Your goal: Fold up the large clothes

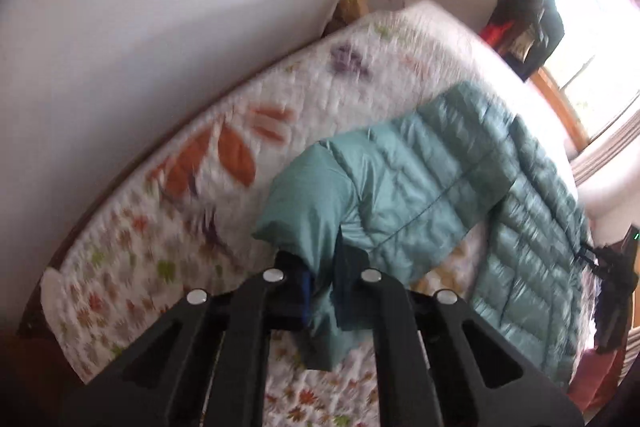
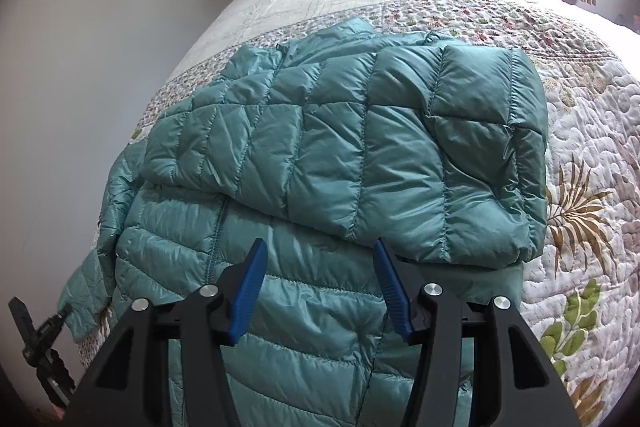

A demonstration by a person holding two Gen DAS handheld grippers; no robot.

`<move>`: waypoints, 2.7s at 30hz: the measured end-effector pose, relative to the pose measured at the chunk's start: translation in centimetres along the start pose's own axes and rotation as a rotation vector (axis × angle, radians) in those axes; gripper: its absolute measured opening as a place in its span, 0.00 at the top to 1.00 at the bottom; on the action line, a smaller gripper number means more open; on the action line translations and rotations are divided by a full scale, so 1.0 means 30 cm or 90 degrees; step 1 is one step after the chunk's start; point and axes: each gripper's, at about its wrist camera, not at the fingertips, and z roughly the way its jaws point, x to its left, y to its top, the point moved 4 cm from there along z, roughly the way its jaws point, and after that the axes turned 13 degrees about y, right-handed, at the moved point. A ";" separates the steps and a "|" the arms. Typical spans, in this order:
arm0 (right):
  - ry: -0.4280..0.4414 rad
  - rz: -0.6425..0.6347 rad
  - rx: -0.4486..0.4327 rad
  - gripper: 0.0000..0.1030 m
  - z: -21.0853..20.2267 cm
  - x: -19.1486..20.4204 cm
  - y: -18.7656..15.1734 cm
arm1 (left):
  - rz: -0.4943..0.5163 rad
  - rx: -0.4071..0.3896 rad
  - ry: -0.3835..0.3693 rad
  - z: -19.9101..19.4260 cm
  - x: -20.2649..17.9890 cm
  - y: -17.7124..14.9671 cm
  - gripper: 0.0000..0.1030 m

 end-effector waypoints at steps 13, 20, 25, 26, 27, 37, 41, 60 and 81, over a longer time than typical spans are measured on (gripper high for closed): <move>-0.011 0.010 -0.005 0.46 -0.004 -0.019 0.004 | 0.035 -0.230 0.024 -0.257 -0.245 0.340 0.95; -0.015 0.013 -0.001 0.46 0.008 -0.029 0.004 | 0.147 -0.240 -0.064 -0.261 -0.619 0.352 0.95; -0.016 0.013 0.000 0.46 0.011 -0.036 0.005 | 0.207 -0.216 -0.121 -0.209 -0.853 0.306 0.95; -0.017 0.014 0.000 0.46 0.011 -0.036 0.005 | 0.220 -0.209 -0.132 -0.193 -0.900 0.291 0.95; -0.018 0.015 0.000 0.46 0.011 -0.038 0.005 | 0.230 -0.202 -0.140 -0.171 -0.934 0.275 0.95; -0.016 0.021 -0.004 0.46 0.005 -0.051 0.011 | 0.358 -0.117 -0.207 0.012 -1.257 0.086 0.95; -0.017 0.027 -0.011 0.46 -0.010 -0.066 0.018 | 0.396 -0.062 -0.229 0.097 -1.365 0.002 0.95; 0.060 0.009 -0.005 0.37 -0.006 0.019 0.016 | 0.292 -0.047 -0.357 0.091 -1.131 0.130 0.35; 0.055 0.013 0.059 0.88 0.303 0.256 0.198 | 0.229 -0.040 -0.309 0.245 -1.013 0.300 0.35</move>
